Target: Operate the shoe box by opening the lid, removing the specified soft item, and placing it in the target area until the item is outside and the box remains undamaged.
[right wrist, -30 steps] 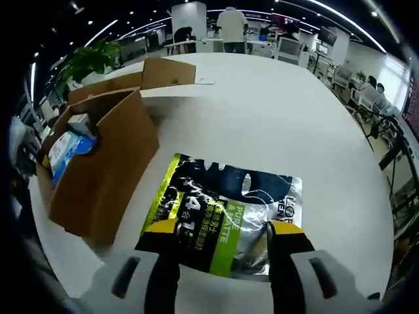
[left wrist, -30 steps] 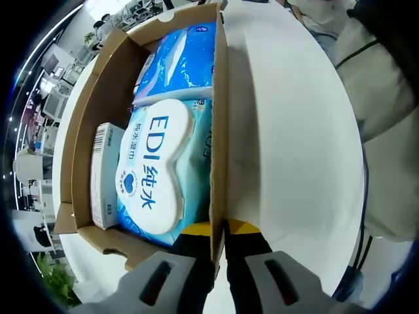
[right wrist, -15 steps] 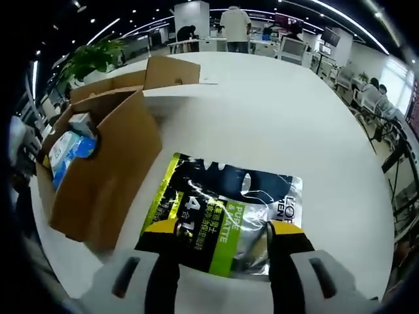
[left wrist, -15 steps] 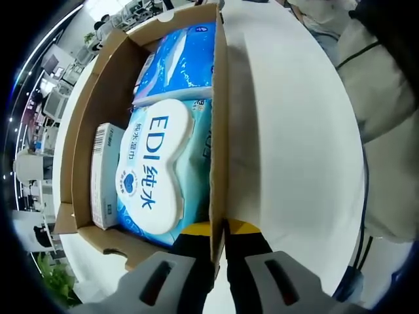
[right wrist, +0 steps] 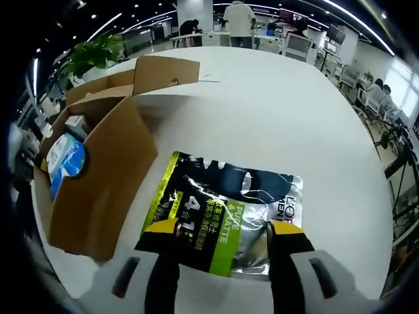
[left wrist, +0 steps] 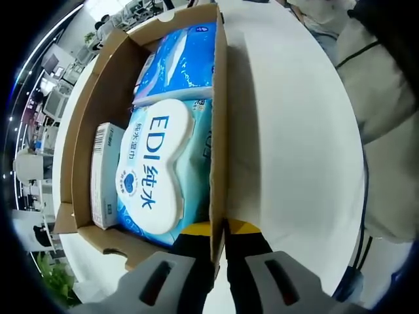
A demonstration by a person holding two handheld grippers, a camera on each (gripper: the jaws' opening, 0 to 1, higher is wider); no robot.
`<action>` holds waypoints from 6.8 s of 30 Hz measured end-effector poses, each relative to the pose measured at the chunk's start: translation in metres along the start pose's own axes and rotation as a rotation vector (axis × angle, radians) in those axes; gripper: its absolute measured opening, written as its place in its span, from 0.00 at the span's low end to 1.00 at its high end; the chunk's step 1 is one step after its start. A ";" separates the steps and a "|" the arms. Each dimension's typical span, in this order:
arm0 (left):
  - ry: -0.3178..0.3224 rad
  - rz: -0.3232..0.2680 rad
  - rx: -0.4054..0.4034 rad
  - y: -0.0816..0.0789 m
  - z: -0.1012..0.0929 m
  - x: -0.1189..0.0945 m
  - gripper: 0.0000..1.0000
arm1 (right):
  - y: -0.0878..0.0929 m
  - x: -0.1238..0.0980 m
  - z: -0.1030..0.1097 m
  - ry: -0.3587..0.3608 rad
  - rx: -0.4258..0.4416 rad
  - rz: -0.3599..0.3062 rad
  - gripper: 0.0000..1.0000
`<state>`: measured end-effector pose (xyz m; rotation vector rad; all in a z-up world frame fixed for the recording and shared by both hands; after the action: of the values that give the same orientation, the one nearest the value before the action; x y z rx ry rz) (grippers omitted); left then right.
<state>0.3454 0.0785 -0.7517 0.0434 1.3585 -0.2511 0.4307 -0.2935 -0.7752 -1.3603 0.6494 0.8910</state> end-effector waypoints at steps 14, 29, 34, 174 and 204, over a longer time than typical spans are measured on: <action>0.009 0.004 -0.005 0.000 0.000 0.000 0.03 | -0.020 -0.023 0.002 -0.026 -0.035 -0.086 0.65; 0.009 0.015 -0.003 0.001 0.000 0.000 0.03 | -0.037 -0.073 0.016 -0.131 -0.261 -0.079 0.61; 0.006 0.015 -0.001 0.001 0.000 0.000 0.03 | -0.026 -0.089 0.035 -0.173 -0.477 0.010 0.51; -0.003 0.026 -0.012 0.000 0.000 0.001 0.04 | -0.007 0.000 0.183 -0.362 -0.825 0.624 0.69; -0.008 0.027 -0.012 0.000 0.000 0.002 0.04 | -0.002 0.025 0.184 -0.217 -0.880 0.775 0.69</action>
<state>0.3459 0.0785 -0.7532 0.0502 1.3509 -0.2201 0.4269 -0.1078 -0.7718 -1.7490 0.6423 2.0921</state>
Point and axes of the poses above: the point that each gripper's makers call its tool centre point, and the gripper's own axes: x roughly forward along the fingers, z roughly to its left, y roughly out of its underside, the point moved 5 cm from there along -x, roughly backward along the fingers, and after that the axes turned 15 degrees about x, right-handed, at the moved point
